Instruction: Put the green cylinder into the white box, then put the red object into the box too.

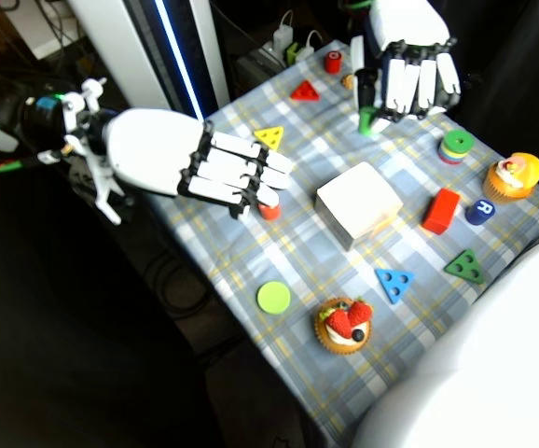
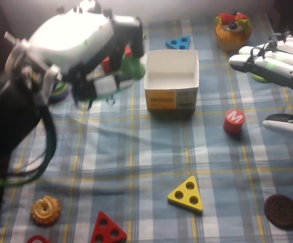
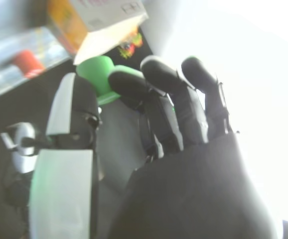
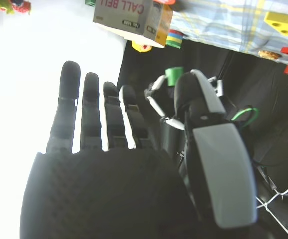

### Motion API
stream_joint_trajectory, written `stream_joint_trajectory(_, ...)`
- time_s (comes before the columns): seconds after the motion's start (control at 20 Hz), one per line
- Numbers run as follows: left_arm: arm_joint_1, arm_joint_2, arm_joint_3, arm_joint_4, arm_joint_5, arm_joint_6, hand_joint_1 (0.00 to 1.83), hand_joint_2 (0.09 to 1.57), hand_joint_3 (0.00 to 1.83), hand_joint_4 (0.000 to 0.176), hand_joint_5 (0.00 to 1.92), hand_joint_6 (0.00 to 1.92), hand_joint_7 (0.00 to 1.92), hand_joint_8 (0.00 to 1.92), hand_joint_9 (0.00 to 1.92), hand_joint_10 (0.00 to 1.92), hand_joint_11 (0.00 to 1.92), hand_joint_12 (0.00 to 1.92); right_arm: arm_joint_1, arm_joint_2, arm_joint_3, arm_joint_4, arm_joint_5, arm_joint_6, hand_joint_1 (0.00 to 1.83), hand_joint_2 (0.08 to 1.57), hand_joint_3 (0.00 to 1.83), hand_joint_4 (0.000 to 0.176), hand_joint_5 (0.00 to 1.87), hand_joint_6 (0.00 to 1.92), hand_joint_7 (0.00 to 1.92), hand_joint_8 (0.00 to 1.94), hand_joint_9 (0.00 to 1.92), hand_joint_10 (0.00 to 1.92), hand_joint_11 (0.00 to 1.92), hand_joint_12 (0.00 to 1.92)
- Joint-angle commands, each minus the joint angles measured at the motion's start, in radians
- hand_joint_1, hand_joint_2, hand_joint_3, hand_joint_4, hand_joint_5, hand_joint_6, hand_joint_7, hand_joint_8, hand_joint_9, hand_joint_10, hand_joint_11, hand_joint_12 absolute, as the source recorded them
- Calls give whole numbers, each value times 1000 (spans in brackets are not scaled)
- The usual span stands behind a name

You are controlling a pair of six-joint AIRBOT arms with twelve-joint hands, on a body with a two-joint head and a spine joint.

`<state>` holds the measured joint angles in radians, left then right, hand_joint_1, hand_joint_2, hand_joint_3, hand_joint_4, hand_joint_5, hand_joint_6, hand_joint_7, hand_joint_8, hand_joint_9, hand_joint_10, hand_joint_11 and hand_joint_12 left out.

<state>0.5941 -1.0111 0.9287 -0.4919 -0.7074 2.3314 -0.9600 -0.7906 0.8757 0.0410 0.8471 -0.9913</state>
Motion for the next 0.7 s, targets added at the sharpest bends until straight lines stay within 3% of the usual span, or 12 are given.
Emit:
stream_joint_trajectory(0.0,-34,-20,20,38,-56,-1,1197,1239,0,0,678,1263,846,1463,486,1784,7,1921,6,0,1,5,126,7,535,1354,4,12,0,167,94,4,0,458,0,1536)
stream_joint_trajectory(0.05,-67,-48,52,32,-13,-1,1198,1222,0,0,696,1264,887,1360,498,1583,1,1921,4,0,1,5,126,7,545,1353,3,17,0,158,91,3,0,459,0,1546)
stream_joint_trajectory(0.1,-89,-70,81,21,15,-1,1203,1207,0,0,719,1240,911,1308,497,1498,0,1921,3,0,1,5,126,7,543,1351,1,2,0,185,101,6,0,486,0,1560)
stream_joint_trajectory(0.3,-142,-174,208,-40,116,7,1230,1159,0,0,845,1046,968,1233,513,1524,28,1921,3,-4,4,4,123,9,570,1345,0,0,0,212,106,5,0,483,0,1569)
stream_joint_trajectory(0.35,-143,-190,229,-55,129,7,1223,1169,1,0,822,1077,942,1279,472,1514,5,1921,3,-7,5,3,123,10,564,1342,0,0,0,237,113,6,0,490,0,1561)
stream_joint_trajectory(0.45,-142,-220,267,-84,157,8,1144,1244,10,0,655,1384,799,1367,302,1289,0,1794,3,-12,10,-4,121,19,587,1331,0,0,0,272,118,7,0,502,0,1578)
stream_joint_trajectory(0.5,-140,-222,269,-86,158,8,1056,1120,0,45,417,804,488,713,190,1008,0,1561,3,-13,11,-5,121,23,599,1329,0,0,0,289,114,5,0,490,0,1581)
stream_joint_trajectory(0.55,-136,-223,269,-88,158,8,984,1070,0,75,314,448,353,307,72,745,0,1308,2,-15,13,-5,119,28,618,1325,0,0,0,307,119,7,0,497,0,1588)
stream_joint_trajectory(0.65,-125,-216,261,-96,144,8,894,1037,0,133,215,188,229,51,2,435,0,965,-1,-18,14,-6,118,30,660,1328,0,0,0,349,135,13,0,541,0,1604)
